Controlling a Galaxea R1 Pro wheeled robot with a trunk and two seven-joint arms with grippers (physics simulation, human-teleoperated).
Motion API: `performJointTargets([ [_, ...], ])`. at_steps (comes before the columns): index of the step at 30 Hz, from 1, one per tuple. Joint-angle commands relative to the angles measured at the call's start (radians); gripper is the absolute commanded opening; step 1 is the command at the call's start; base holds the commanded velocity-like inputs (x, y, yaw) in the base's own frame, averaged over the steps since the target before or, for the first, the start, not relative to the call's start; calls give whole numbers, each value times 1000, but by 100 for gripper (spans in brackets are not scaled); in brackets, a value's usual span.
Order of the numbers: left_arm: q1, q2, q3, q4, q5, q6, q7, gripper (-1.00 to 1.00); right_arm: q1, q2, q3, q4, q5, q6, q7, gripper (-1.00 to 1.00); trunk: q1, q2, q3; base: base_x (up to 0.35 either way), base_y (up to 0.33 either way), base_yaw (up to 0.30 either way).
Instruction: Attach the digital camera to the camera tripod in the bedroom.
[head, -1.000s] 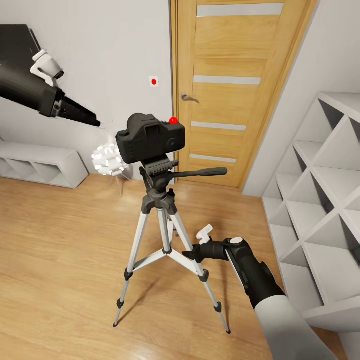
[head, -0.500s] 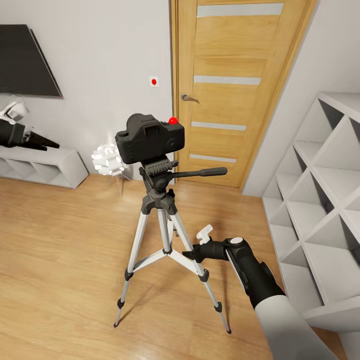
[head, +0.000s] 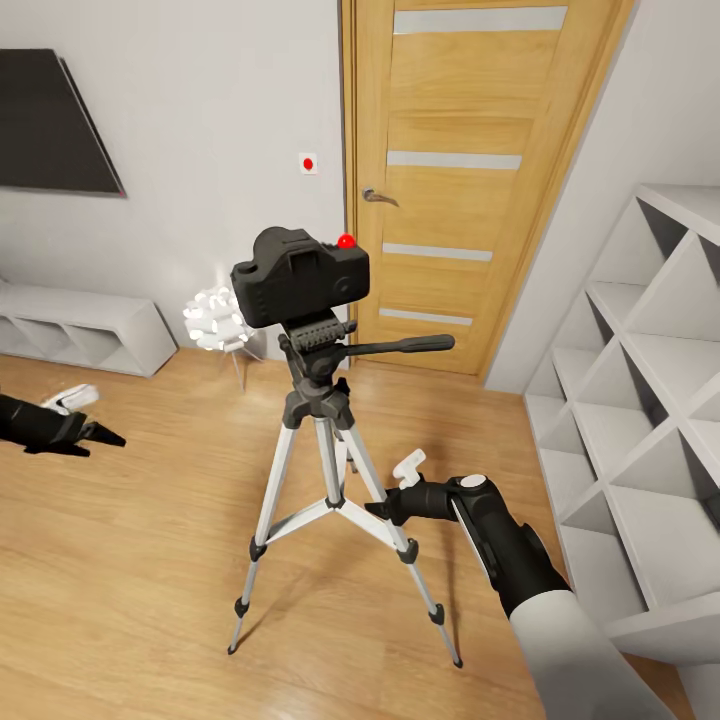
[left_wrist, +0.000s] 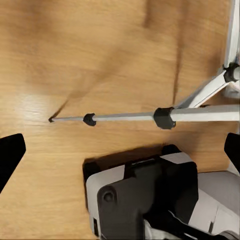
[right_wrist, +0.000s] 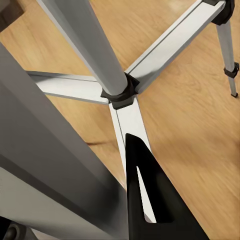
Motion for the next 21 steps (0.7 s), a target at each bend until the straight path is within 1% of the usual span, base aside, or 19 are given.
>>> performJointTargets([
  [1, 43, -25, -6, 46, 6, -13, -2, 100, 0, 1, -1, -1, 20, 1, 6, -100, 1, -2, -2, 0, 0, 0],
  [4, 95, -70, -7, 119, 6, -50, -2, 100, 0, 1, -1, -1, 20, 1, 6, -100, 1, -2, -2, 0, 0, 0],
  [5, 135, -103, -7, 168, 6, -88, -2, 100, 0, 2, -1, -1, 20, 1, 7, -100, 1, -2, -2, 0, 0, 0],
  [8, 222, -160, -7, 245, 7, -158, 0, 100, 0, 1, -1, -1, 20, 1, 7, -100, 1, -2, -2, 0, 0, 0],
  [9, 291, -204, -7, 305, 7, -206, 5, 100, 0, 1, -1, -1, 21, 1, 7, -100, 1, -2, -2, 0, 0, 0],
  [11, 361, -253, -4, 374, 7, -249, 22, 100, 0, 1, -2, -2, 21, 1, 8, -100, 1, -2, -2, 0, 0, 0],
  [13, 426, -303, 1, 435, 12, -286, 62, 100, 0, 1, -2, -3, 21, 1, 8, -100, 1, -2, -2, 0, 0, 0],
  [14, 487, -346, 8, 471, 24, -318, 124, 100, 0, 1, -2, -3, 21, 1, 8, -100, 1, -2, -2, 0, 0, 0],
  [17, 579, -398, 20, 496, 66, -369, 258, 100, 0, 0, -2, -3, 21, 1, 8, -100, 1, -2, -2, 0, 0, 0],
  [18, 641, -433, 28, 503, 111, -410, 365, 100, 0, 0, -2, -4, 21, 1, 8, -100, 1, -2, -2, 0, 0, 0],
  [21, 726, -493, 36, 513, 194, -489, 536, 100, 0, 0, -2, -4, 21, 1, 8, -100, 1, -2, -2, 0, 0, 0],
])
